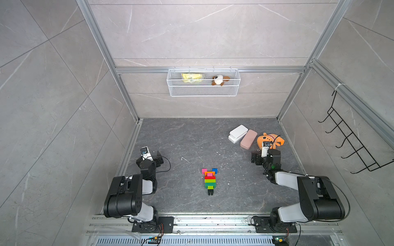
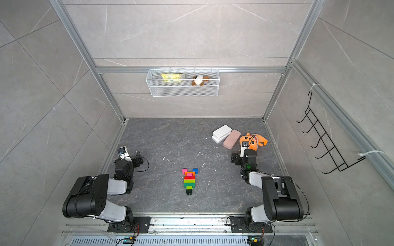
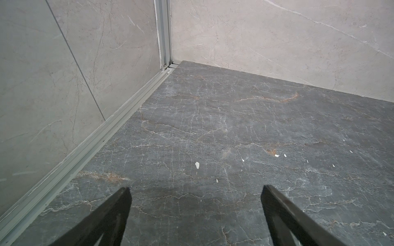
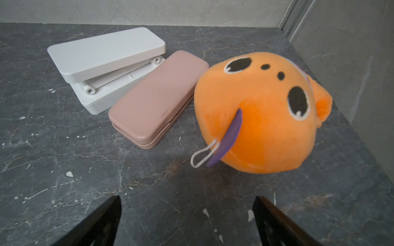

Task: Assemble a carrot with lego
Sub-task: Reset both arms

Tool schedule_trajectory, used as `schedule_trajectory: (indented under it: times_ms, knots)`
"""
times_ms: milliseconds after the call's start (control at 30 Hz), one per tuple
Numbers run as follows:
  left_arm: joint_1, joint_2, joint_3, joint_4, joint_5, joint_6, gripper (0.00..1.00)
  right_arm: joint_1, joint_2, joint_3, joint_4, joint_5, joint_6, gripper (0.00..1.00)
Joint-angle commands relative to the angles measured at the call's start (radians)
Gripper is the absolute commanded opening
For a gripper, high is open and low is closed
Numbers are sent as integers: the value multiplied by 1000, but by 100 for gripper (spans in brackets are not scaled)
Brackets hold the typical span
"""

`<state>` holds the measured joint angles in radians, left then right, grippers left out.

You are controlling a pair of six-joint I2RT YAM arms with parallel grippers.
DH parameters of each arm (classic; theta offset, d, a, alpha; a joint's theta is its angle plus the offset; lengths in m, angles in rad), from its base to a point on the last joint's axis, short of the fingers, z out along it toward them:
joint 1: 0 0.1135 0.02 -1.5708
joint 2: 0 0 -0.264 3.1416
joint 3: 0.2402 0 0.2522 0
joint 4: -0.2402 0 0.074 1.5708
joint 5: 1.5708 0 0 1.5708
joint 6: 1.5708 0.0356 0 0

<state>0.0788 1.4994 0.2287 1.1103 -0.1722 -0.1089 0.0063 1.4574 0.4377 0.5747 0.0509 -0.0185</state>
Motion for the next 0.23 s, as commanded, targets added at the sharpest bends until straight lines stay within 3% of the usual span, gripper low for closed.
schedule_trajectory:
  times_ms: [0,200]
  knots:
    - [1,3,0,55,14,-18,98,0,2,15,25,-17,15,100]
    - [1,-1,-7,64,12,-15,98,0,3,14,27,-17,16,100]
